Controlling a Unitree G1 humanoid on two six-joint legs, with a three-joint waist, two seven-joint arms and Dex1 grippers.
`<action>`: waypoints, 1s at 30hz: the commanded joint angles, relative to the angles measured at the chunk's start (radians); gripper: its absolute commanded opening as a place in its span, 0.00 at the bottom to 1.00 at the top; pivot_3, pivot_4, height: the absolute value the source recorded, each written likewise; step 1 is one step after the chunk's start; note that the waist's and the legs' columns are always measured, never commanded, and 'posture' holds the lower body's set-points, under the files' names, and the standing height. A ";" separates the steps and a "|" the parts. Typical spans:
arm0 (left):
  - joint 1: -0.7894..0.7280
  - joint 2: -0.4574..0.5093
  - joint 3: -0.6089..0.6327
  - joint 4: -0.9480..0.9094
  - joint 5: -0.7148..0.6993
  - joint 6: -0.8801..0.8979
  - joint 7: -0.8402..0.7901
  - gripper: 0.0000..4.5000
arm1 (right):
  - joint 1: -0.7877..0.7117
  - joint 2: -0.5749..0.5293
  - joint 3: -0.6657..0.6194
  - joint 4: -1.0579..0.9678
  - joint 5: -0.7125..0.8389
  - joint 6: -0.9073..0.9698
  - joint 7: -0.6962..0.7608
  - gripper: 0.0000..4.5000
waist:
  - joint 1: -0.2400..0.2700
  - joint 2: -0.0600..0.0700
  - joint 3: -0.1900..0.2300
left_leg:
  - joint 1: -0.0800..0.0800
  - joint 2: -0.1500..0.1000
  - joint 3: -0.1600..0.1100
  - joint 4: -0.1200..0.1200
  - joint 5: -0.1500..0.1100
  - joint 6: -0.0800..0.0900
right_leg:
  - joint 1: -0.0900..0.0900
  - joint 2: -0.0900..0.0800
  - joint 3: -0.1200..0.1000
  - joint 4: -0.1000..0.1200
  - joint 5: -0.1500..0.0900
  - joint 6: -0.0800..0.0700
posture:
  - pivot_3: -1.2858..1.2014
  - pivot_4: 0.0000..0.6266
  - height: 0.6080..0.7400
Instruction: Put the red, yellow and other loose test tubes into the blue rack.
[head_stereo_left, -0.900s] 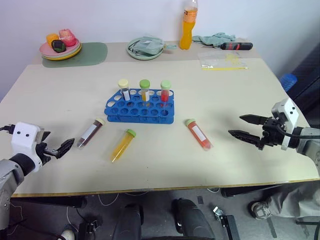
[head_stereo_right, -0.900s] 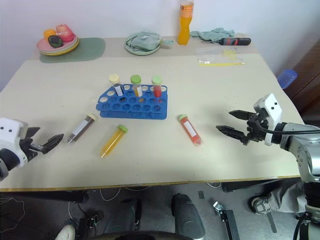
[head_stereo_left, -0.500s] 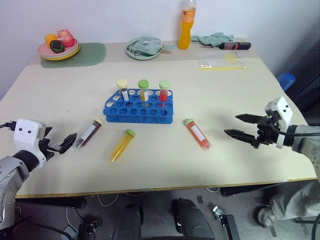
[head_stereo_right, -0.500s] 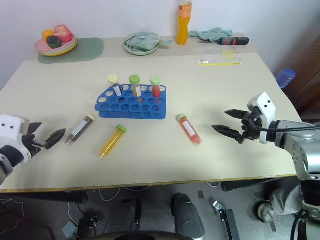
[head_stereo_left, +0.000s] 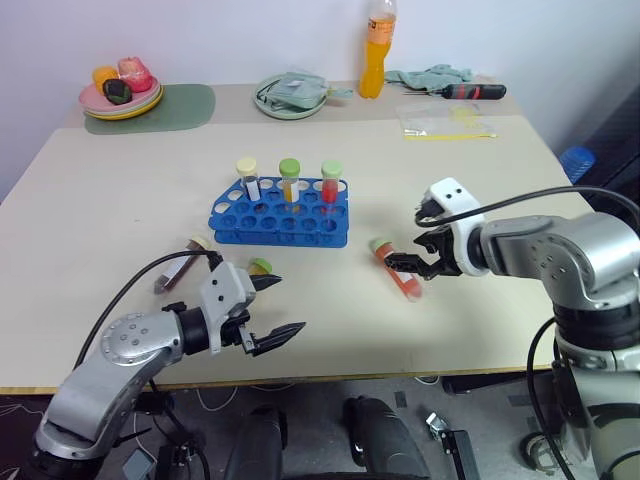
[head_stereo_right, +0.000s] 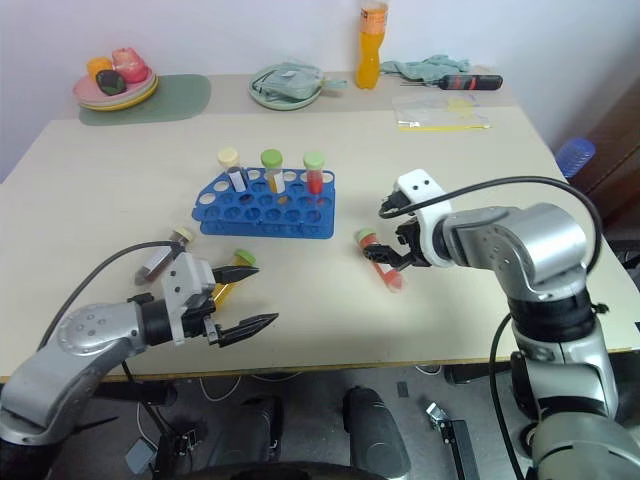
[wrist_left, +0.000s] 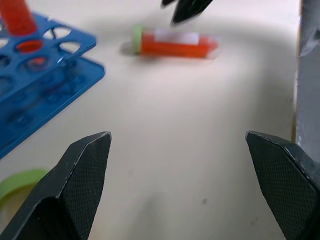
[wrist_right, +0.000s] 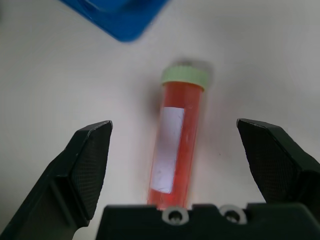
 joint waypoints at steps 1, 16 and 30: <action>-0.016 -0.016 -0.034 0.007 0.022 -0.040 -0.002 0.99 | -0.081 0.008 0.078 0.084 0.034 0.006 -0.086 0.98 | -0.002 0.000 0.000 | 0.000 0.000 0.000 0.000 0.000 0.000 | 0.000 0.000 0.000 0.000 0.000 0.000 | 0.52 0.24 1.00; 0.055 -0.043 -0.031 -0.007 0.067 -0.071 0.059 1.00 | -0.157 0.084 0.163 0.280 0.248 0.006 -0.387 0.36 | -0.003 0.000 0.000 | -0.001 0.000 0.000 0.000 0.000 0.001 | -0.002 0.000 0.000 0.001 0.000 0.000 | 0.52 0.24 1.00; 0.068 -0.092 0.122 0.075 0.045 -0.109 0.131 1.00 | 0.141 0.211 -0.115 -0.252 0.178 -0.624 -0.126 0.18 | -0.005 0.000 0.000 | -0.004 0.001 -0.002 0.001 0.000 0.001 | -0.003 0.001 -0.002 0.001 0.000 0.001 | 0.52 0.24 1.00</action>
